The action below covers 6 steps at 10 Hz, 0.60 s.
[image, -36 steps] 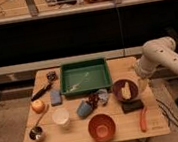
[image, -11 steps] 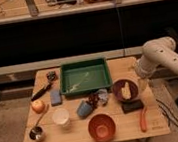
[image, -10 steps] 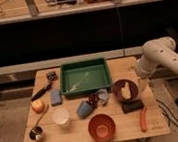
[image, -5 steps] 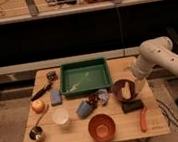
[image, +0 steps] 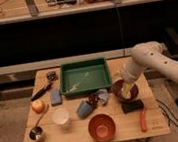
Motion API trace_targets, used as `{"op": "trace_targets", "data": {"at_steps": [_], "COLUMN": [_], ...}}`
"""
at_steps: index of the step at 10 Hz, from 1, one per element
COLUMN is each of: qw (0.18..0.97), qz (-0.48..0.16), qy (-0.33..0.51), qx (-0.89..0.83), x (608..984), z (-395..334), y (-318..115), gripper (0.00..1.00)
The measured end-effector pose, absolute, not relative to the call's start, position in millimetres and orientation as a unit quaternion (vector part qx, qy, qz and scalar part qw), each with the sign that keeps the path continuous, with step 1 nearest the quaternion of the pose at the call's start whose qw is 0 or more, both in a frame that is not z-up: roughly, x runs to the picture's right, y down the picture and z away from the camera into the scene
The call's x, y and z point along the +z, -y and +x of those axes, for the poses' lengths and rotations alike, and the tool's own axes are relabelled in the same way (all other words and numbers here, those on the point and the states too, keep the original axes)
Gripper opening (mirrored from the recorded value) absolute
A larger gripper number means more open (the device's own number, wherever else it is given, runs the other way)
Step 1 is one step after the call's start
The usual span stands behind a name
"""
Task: Wipe table surface with towel
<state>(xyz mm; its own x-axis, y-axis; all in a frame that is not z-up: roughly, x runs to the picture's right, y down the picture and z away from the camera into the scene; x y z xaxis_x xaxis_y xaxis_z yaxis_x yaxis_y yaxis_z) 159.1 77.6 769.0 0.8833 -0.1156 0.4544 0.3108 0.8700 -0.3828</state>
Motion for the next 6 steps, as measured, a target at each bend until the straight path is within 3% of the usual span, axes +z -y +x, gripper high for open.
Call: {"op": "trace_targets", "data": {"at_steps": [4,6], "qw": [0.939,0.936], "qz": [-0.214,-0.211], "qy": [0.217,0.219], "qx": [-0.160,-0.175], "x": [776.9,788.6], "z": [141.7,133.8], "y": [-94.5,-103.8], "gripper": [0.49,0.61]}}
